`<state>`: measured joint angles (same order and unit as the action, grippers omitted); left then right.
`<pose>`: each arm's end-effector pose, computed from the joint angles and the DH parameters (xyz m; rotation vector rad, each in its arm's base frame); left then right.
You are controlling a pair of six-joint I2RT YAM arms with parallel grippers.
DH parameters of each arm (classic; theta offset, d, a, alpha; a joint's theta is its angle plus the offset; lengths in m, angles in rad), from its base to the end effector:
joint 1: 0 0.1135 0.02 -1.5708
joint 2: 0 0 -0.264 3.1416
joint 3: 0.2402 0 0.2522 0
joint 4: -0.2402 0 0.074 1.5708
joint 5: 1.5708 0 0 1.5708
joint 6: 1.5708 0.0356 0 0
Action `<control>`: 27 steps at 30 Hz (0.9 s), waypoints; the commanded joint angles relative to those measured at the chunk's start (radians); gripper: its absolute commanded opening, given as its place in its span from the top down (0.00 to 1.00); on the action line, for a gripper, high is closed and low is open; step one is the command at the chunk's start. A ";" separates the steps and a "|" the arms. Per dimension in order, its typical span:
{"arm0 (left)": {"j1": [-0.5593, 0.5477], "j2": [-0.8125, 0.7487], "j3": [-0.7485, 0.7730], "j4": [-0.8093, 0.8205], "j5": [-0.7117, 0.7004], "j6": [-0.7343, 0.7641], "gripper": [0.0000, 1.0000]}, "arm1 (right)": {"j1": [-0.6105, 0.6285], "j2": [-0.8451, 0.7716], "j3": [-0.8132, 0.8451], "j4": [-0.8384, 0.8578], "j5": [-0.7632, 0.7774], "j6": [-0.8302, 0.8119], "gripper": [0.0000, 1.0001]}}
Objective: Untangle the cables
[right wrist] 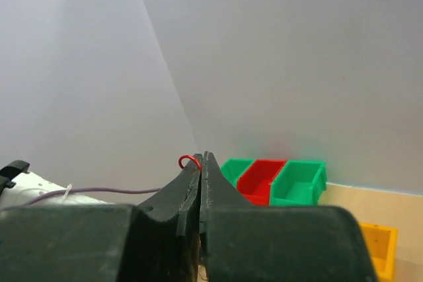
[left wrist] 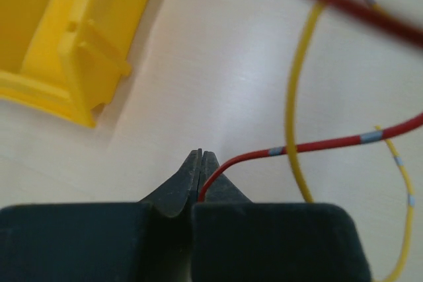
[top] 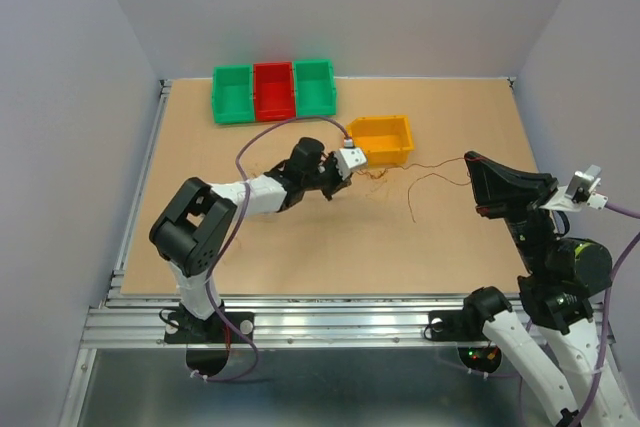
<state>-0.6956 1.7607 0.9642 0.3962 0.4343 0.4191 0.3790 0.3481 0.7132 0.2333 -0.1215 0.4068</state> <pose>0.2836 -0.2562 0.1982 1.2802 1.5121 -0.6074 0.0630 0.0297 0.4086 -0.1010 1.0003 0.7797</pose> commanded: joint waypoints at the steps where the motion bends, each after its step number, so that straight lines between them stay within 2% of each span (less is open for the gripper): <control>1: 0.134 -0.030 0.070 0.000 0.084 -0.109 1.00 | -0.008 -0.064 0.000 -0.051 0.117 -0.022 0.99; 10: 0.419 -0.148 0.059 0.009 0.152 -0.321 1.00 | -0.008 -0.297 -0.017 -0.213 0.482 -0.033 0.99; 13: 0.513 -0.178 0.051 0.013 0.116 -0.382 1.00 | -0.008 -0.330 -0.018 -0.230 0.523 -0.030 0.99; 18: 0.620 -0.196 0.050 0.027 -0.034 -0.479 1.00 | -0.008 -0.336 -0.012 -0.275 0.559 -0.013 0.99; 21: 0.718 -0.222 0.036 0.070 -0.016 -0.522 1.00 | -0.008 -0.336 -0.012 -0.282 0.588 -0.016 0.99; 25: 0.699 -0.325 -0.051 0.134 0.041 -0.436 1.00 | -0.008 -0.285 0.008 -0.282 0.473 -0.029 0.99; 27: 0.616 -0.374 -0.073 0.133 0.122 -0.367 1.00 | -0.008 -0.247 0.020 -0.284 0.383 -0.040 0.99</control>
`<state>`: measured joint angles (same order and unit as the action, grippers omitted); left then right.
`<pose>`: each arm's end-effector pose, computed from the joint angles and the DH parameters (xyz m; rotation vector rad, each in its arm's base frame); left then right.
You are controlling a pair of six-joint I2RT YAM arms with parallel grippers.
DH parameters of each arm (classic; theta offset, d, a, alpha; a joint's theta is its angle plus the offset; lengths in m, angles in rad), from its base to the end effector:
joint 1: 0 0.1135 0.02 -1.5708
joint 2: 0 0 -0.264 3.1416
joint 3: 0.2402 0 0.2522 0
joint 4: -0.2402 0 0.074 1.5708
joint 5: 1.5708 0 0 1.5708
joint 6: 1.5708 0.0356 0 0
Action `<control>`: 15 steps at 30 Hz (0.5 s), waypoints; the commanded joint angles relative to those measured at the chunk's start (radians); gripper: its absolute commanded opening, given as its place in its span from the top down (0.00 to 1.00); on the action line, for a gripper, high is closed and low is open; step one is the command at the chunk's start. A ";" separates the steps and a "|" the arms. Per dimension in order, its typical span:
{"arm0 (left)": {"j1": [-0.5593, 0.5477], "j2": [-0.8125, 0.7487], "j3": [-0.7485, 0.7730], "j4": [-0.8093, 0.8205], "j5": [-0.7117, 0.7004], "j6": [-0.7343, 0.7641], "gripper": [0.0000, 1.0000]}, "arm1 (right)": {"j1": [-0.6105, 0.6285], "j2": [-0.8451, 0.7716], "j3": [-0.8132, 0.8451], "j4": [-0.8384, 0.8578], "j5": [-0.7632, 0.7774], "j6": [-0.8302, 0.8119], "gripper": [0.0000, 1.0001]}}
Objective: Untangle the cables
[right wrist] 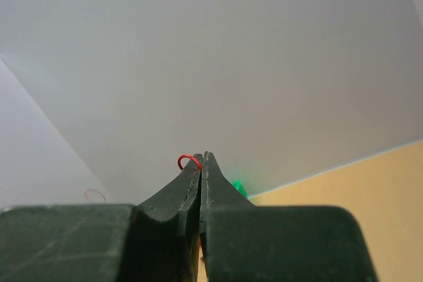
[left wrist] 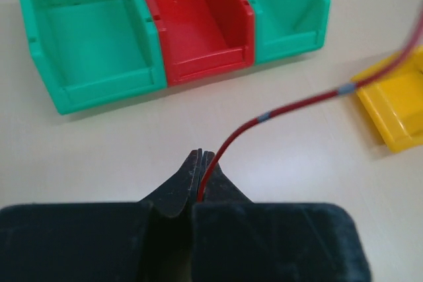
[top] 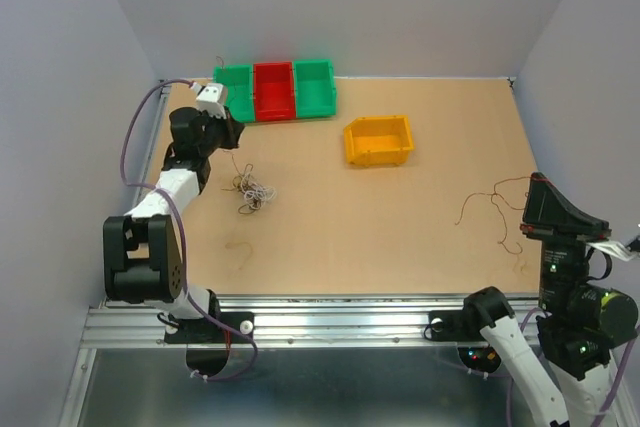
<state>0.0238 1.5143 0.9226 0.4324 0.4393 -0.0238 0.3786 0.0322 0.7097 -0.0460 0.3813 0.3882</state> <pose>0.3470 -0.0069 0.2734 0.2827 1.7063 -0.3793 0.0010 -0.0139 0.3855 0.3612 0.9363 0.5235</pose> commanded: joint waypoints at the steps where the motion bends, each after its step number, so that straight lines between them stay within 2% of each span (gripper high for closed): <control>1: -0.135 -0.141 -0.037 0.059 0.136 0.164 1.00 | -0.007 0.118 0.036 -0.006 -0.168 -0.025 0.99; 3: -0.258 -0.152 -0.024 -0.024 0.127 0.269 0.98 | -0.007 0.167 0.050 -0.005 -0.209 -0.034 0.99; 4: -0.293 -0.160 -0.010 -0.093 0.112 0.309 0.93 | -0.007 0.195 0.060 -0.005 -0.226 -0.038 0.99; 5: -0.353 -0.164 -0.013 -0.109 0.086 0.365 0.73 | -0.007 0.236 0.066 -0.002 -0.254 -0.040 0.99; 8: -0.392 -0.196 -0.047 -0.107 0.067 0.418 0.38 | -0.007 0.300 0.080 0.023 -0.323 -0.046 0.99; 11: -0.401 -0.221 -0.060 -0.107 0.070 0.430 0.27 | -0.007 0.317 0.077 0.069 -0.375 -0.037 0.99; 15: -0.413 -0.241 -0.064 -0.124 0.101 0.447 0.24 | -0.007 0.325 0.068 0.116 -0.485 -0.011 0.99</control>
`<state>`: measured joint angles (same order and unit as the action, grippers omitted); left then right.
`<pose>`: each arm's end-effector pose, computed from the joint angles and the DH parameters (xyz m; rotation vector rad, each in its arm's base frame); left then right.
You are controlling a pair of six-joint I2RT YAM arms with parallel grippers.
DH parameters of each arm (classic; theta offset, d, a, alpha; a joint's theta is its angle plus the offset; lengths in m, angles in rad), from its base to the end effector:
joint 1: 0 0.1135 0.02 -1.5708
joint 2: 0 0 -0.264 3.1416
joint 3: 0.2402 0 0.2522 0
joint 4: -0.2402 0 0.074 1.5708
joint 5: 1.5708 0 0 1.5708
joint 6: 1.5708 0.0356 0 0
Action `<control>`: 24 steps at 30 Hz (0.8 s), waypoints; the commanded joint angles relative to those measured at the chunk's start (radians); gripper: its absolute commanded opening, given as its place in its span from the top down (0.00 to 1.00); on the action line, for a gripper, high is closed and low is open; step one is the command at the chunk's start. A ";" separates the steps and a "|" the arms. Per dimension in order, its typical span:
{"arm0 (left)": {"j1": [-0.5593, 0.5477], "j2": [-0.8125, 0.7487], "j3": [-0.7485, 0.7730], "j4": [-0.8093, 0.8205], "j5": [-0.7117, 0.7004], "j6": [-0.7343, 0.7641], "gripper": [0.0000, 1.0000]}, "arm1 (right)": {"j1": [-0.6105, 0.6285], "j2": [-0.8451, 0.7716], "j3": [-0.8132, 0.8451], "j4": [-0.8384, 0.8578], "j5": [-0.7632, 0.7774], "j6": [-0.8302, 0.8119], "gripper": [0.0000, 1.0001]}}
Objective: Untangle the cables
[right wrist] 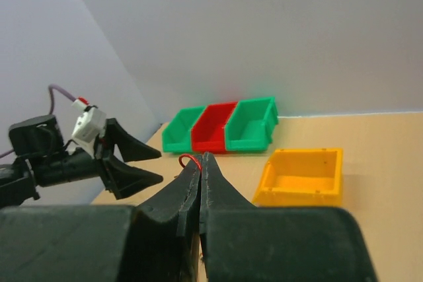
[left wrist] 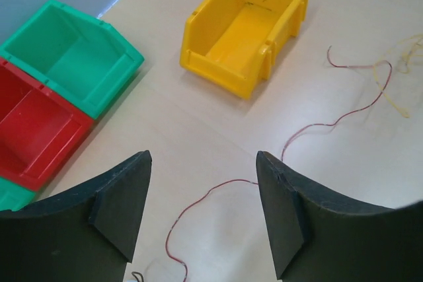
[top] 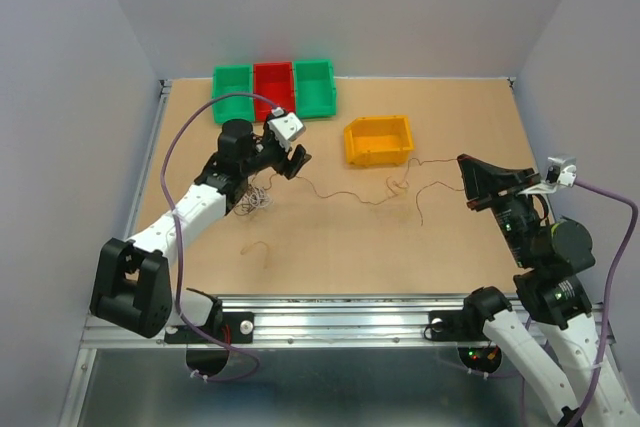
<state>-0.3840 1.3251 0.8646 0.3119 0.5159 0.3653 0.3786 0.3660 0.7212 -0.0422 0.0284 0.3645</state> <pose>0.2769 -0.1308 0.2989 0.9691 1.4222 -0.4563 0.0808 0.0311 0.3832 0.0160 1.2824 0.6230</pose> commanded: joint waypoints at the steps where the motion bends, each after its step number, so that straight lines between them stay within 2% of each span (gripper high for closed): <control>1: -0.010 -0.053 -0.007 -0.004 0.030 0.058 0.24 | -0.007 -0.009 0.055 0.122 -0.148 0.019 0.99; 5: -0.052 -0.052 -0.018 0.001 0.091 0.064 0.22 | -0.007 0.011 0.041 0.200 -0.260 0.060 0.99; 10: -0.121 -0.069 -0.105 0.178 0.093 0.028 0.18 | -0.006 0.053 0.030 0.304 -0.331 0.106 0.99; 13: -0.176 -0.055 -0.125 0.258 0.127 0.000 0.05 | -0.007 0.093 0.018 0.386 -0.360 0.140 0.99; 15: -0.232 -0.023 -0.113 0.268 0.163 0.009 0.01 | -0.007 0.119 0.007 0.435 -0.369 0.162 0.99; 19: -0.312 0.013 -0.122 0.251 0.229 0.067 0.01 | -0.007 0.143 -0.011 0.487 -0.378 0.188 0.99; 24: -0.345 0.000 -0.145 0.251 0.288 0.086 0.01 | -0.007 0.139 -0.034 0.525 -0.366 0.208 0.99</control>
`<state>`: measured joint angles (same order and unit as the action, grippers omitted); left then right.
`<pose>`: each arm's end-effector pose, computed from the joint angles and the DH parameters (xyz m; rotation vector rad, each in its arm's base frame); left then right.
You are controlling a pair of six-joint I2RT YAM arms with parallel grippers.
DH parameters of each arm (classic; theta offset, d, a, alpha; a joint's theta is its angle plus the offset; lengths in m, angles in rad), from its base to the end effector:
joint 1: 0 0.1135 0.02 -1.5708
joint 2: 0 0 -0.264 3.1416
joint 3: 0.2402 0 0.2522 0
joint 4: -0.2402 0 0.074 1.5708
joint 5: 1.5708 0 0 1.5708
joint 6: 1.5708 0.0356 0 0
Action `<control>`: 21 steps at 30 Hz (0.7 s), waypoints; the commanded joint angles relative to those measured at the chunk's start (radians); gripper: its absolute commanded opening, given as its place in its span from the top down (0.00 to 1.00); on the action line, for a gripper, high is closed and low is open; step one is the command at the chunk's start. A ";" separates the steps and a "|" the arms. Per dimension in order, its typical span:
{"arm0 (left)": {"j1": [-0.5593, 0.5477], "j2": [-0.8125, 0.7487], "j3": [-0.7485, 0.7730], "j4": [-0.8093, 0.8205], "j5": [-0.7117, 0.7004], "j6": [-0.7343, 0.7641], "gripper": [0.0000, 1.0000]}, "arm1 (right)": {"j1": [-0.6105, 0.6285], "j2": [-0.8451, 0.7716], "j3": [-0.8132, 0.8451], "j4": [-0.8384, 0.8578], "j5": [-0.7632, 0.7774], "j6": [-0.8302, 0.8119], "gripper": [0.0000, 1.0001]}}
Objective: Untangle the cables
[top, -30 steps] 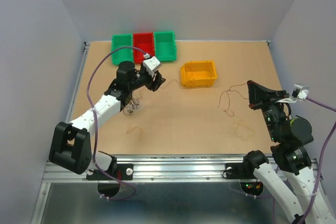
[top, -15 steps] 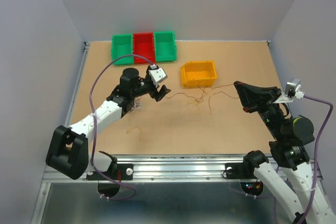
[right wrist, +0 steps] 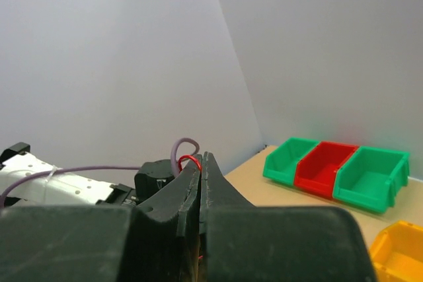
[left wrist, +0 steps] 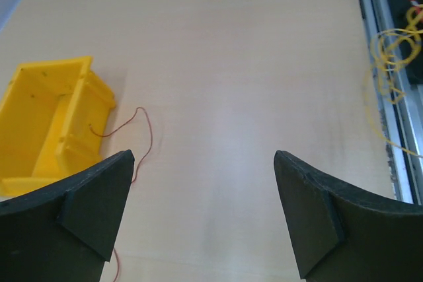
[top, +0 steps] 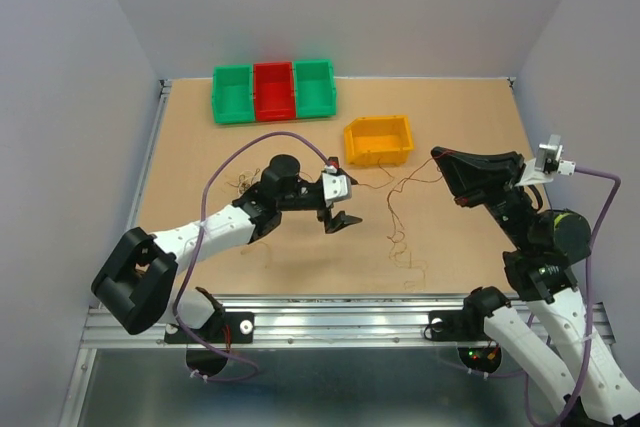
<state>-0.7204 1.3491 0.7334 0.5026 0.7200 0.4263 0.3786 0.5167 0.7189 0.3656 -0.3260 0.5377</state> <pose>0.2075 -0.2134 0.2672 1.3470 1.0742 -0.8217 0.0973 0.0510 0.4098 -0.2283 1.0615 0.9924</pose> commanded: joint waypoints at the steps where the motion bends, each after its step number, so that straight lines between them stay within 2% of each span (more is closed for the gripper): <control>1: -0.008 -0.027 -0.014 0.060 0.090 0.022 0.01 | -0.007 -0.012 -0.036 0.124 -0.010 0.038 0.99; 11: -0.030 0.018 0.007 0.097 0.064 -0.020 0.04 | -0.007 0.032 -0.070 0.243 -0.039 0.099 0.99; 14: -0.033 0.053 0.020 0.099 0.032 -0.018 0.04 | -0.007 0.054 -0.078 0.292 -0.047 0.117 0.99; 16: -0.039 0.080 0.035 0.099 -0.038 -0.027 0.04 | -0.006 0.071 -0.079 0.308 -0.054 0.128 0.99; 20: -0.039 0.133 0.078 0.082 -0.135 -0.055 0.19 | -0.007 0.094 -0.085 0.340 -0.065 0.143 0.99; 21: -0.039 0.142 0.087 0.073 -0.155 -0.055 0.36 | -0.006 0.097 -0.087 0.352 -0.068 0.145 0.99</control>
<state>-0.7540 1.4807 0.7517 0.5480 0.6533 0.3943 0.3786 0.6056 0.6544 0.6102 -0.3683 0.6556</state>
